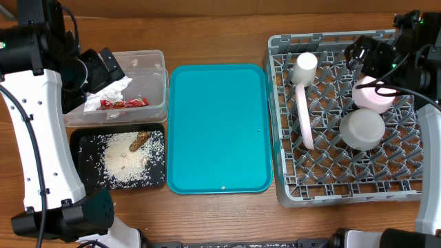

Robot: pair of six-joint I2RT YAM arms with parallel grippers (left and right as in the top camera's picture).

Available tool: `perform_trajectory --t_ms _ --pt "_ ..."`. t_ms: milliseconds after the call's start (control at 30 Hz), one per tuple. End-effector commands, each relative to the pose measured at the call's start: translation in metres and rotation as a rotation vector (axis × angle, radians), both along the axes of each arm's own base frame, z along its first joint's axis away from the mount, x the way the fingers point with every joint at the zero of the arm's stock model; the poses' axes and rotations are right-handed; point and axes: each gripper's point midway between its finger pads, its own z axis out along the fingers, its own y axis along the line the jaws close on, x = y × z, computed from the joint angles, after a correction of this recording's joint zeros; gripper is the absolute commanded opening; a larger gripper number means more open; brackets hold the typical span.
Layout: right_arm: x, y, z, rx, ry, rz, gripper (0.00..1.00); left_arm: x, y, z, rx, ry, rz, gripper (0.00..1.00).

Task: Sort waste into correct bins and load items into the dishwasher
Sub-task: 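Lower the pink plate upright into a rack slot, then open the right gripper and lower it to the rack's front edge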

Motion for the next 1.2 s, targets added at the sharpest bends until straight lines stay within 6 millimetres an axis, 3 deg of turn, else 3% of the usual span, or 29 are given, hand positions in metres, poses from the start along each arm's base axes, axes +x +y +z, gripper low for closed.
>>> perform_trajectory --t_ms 0,633,733,933,1167 --pt "0.001 -0.009 0.006 -0.043 -0.015 -0.039 1.00 -0.006 0.002 0.014 0.012 -0.041 0.012 1.00" --pt "0.000 -0.009 0.005 -0.042 -0.012 -0.039 1.00 -0.006 0.002 0.014 0.012 -0.041 0.012 1.00" --pt "-0.005 -0.008 0.016 -0.047 -0.042 -0.039 1.00 -0.006 0.002 0.014 0.012 -0.041 0.012 1.00" --pt "-0.040 0.008 0.073 -0.066 -0.202 -0.012 1.00 -0.006 0.002 0.014 0.012 -0.041 0.012 1.00" --pt "-0.115 0.037 0.160 -0.121 -0.501 0.047 1.00 -0.006 0.002 0.014 0.012 -0.041 0.012 1.00"
